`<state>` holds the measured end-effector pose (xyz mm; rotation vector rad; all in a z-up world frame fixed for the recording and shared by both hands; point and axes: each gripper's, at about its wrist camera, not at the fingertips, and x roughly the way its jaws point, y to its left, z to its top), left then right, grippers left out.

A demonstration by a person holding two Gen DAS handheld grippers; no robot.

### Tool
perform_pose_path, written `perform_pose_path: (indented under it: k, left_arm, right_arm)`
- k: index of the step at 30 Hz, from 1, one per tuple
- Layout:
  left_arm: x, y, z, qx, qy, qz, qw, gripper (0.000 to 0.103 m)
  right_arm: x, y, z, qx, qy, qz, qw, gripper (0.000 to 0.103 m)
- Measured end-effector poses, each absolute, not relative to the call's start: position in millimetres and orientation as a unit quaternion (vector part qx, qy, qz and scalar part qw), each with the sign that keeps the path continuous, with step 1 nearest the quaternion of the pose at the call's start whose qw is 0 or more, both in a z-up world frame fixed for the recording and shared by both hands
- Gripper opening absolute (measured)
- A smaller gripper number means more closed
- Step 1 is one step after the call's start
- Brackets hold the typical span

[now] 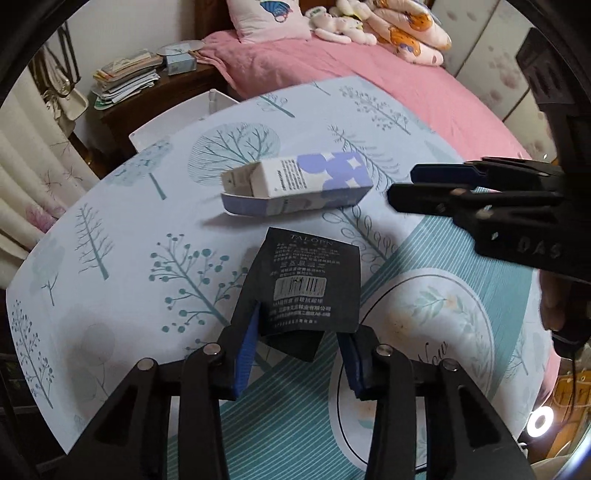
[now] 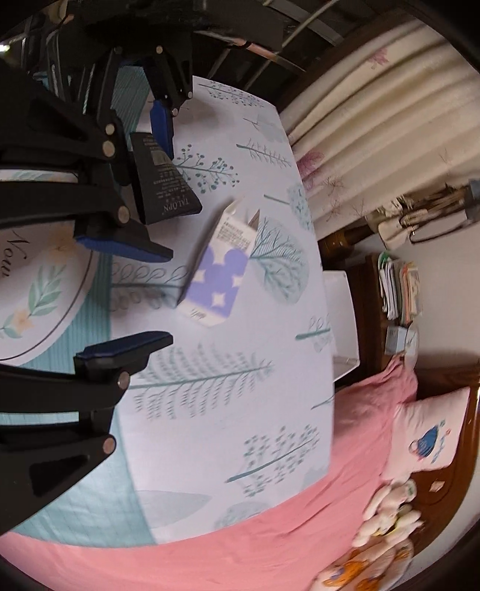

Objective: Collect trash
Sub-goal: 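Grasp the black card box with the left tool while the right tool grasps the white-purple box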

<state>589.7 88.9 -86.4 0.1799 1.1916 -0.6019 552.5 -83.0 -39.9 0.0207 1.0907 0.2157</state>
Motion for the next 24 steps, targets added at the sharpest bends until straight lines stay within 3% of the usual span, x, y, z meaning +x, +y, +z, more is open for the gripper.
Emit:
perform_pose_path:
  k: [2, 10, 12, 24]
  left_arm:
    - [589, 95, -82, 0.067, 0.548, -0.277, 0.786, 0.037]
    - [584, 121, -69, 0.028, 0.534, -0.268, 0.802, 0.037]
    - [581, 124, -67, 0.025, 0.529, -0.266, 0.806, 0.037]
    - [564, 135, -59, 0.013, 0.517, -0.249, 0.818, 0.037]
  right_arm:
    - [560, -74, -39, -0.021, 0.511, 0.112, 0.852, 0.061]
    - [597, -47, -54, -0.143, 0.504, 0.145, 0.84, 0.064]
    - [605, -43, -56, -0.154, 0.503, 0.169, 0.834, 0.07]
    - [614, -17, -67, -0.186, 0.525, 0.234, 0.797, 0.07]
